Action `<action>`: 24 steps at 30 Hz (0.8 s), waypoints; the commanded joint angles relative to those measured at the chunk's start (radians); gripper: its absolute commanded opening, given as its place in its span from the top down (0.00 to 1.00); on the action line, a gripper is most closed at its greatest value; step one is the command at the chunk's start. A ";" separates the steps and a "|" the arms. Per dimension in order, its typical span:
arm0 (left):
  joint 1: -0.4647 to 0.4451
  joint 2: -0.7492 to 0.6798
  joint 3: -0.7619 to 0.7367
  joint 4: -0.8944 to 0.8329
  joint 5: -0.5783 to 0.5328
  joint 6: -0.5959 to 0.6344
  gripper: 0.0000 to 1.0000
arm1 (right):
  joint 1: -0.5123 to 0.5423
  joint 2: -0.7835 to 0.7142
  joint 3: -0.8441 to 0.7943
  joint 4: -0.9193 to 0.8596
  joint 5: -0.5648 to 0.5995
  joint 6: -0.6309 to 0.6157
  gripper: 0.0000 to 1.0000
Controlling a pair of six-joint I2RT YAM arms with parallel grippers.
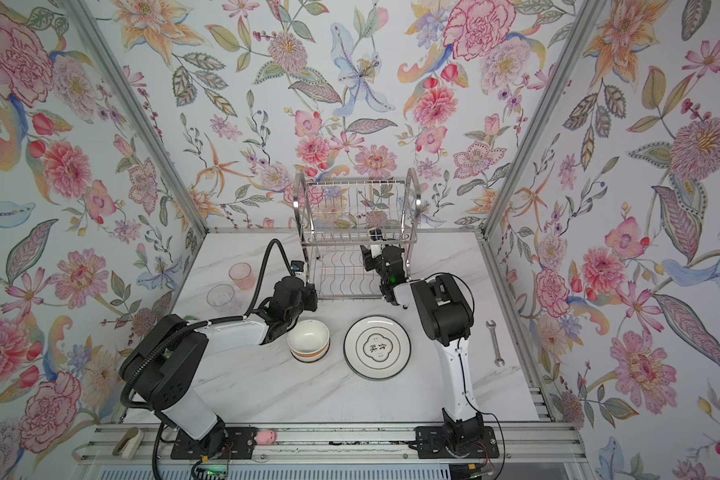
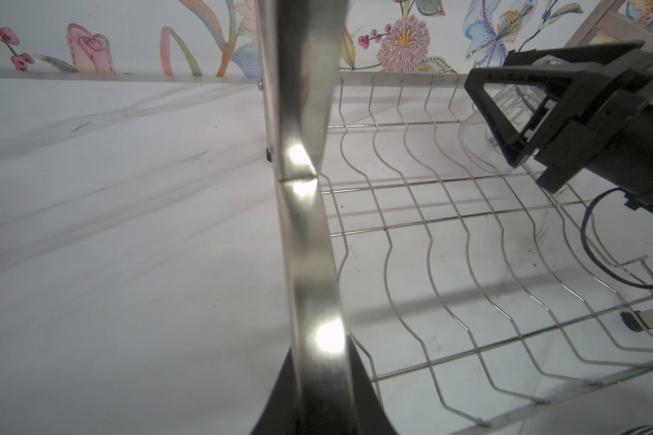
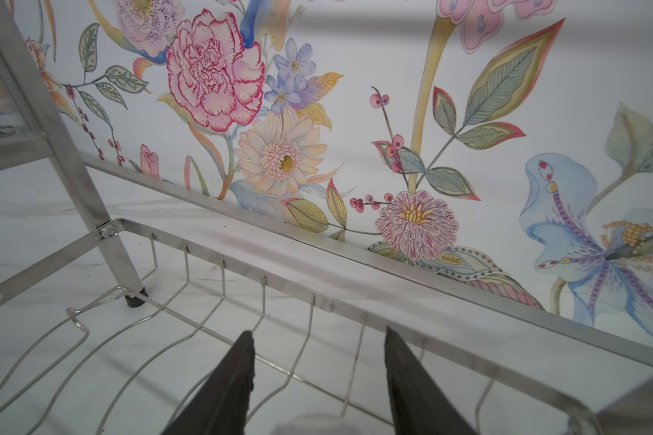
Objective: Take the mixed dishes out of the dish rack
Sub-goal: 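Close the right gripper on the small clear glass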
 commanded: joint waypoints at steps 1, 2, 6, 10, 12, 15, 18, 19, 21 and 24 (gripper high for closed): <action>-0.005 0.004 0.051 0.041 -0.029 -0.001 0.89 | -0.016 -0.058 -0.022 0.032 -0.059 -0.031 0.60; -0.003 0.005 0.055 0.037 -0.034 0.002 0.89 | -0.017 -0.063 -0.029 0.037 -0.064 -0.036 0.60; 0.004 0.005 0.066 0.021 -0.050 0.009 0.90 | -0.016 -0.079 -0.049 0.043 -0.075 -0.054 0.59; 0.010 0.006 0.077 0.019 -0.039 0.015 0.90 | -0.018 -0.087 -0.068 0.055 -0.105 -0.066 0.60; 0.015 0.012 0.084 0.023 -0.016 0.007 0.90 | -0.018 -0.085 -0.086 0.082 -0.128 -0.072 0.60; 0.016 0.021 0.093 0.033 0.013 0.003 0.90 | -0.020 -0.075 -0.114 0.154 -0.171 -0.076 0.61; 0.017 0.029 0.099 0.035 0.015 -0.003 0.90 | -0.019 -0.077 -0.138 0.203 -0.198 -0.074 0.62; 0.016 0.031 0.100 0.035 0.015 -0.002 0.90 | -0.019 -0.083 -0.149 0.215 -0.201 -0.073 0.62; 0.016 0.031 0.104 0.035 0.013 0.003 0.90 | -0.019 -0.089 -0.169 0.239 -0.200 -0.074 0.62; 0.017 0.032 0.111 0.030 0.002 0.014 0.89 | -0.020 -0.092 -0.191 0.264 -0.207 -0.087 0.62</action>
